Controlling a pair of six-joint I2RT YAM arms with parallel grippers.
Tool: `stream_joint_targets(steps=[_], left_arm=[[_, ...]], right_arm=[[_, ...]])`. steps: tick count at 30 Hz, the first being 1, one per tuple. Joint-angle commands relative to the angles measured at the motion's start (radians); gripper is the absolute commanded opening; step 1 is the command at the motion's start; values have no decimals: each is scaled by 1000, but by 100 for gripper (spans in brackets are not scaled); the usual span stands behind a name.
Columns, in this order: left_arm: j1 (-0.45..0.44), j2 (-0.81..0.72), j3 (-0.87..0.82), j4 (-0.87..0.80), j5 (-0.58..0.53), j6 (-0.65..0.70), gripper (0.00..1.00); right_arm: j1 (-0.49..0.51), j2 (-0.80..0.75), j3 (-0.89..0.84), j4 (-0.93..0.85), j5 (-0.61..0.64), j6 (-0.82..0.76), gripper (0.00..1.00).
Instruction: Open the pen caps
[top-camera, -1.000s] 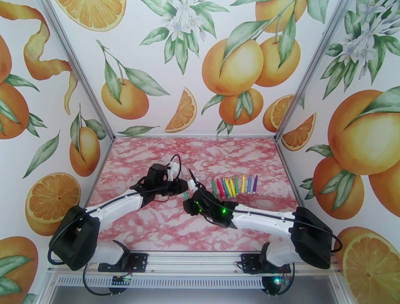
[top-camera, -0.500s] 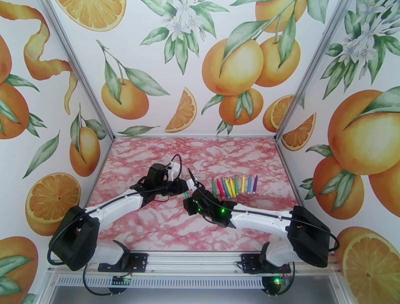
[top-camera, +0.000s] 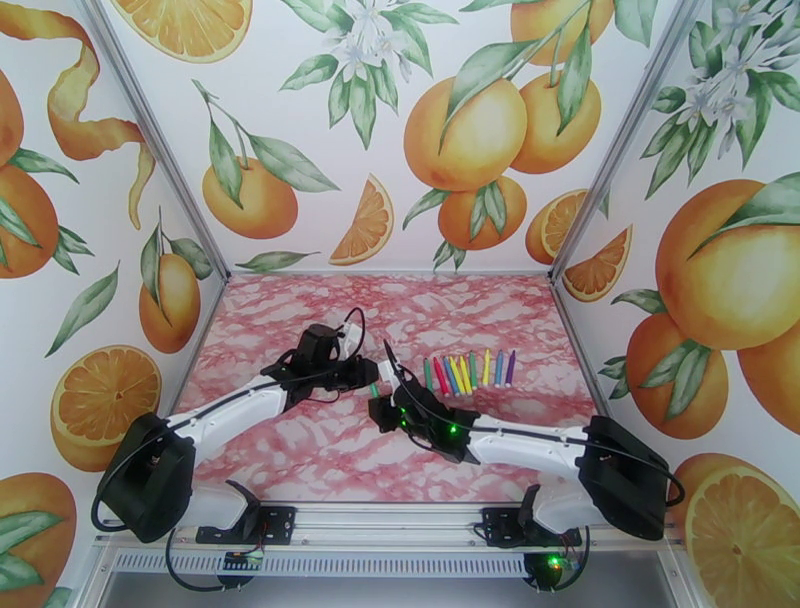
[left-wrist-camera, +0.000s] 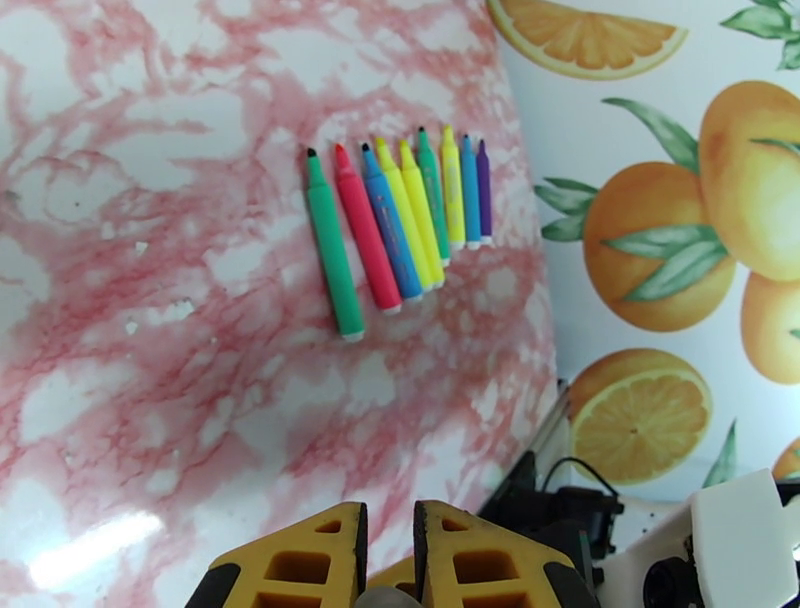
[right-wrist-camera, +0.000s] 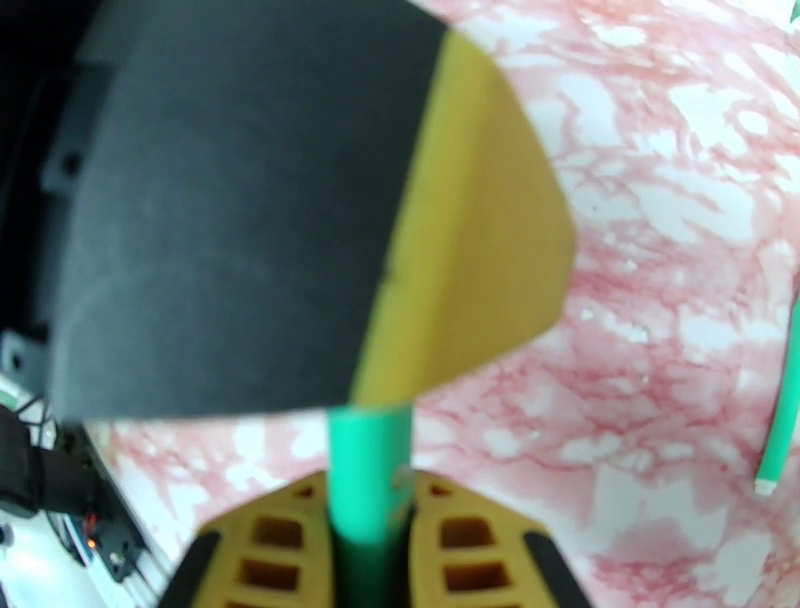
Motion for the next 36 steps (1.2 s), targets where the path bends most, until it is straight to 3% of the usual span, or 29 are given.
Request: stream_joint_targets(steps=[1, 20, 36], left_arm=[[38, -11, 68, 19, -138, 9, 0], [59, 14, 100, 40, -196, -31, 0], [91, 52, 134, 19, -157, -24, 0]], right_arm=[[17, -35, -71, -57, -31, -4, 0], [19, -124, -187, -20, -14, -16, 0], [19, -189, -241, -11, 43, -8, 0]])
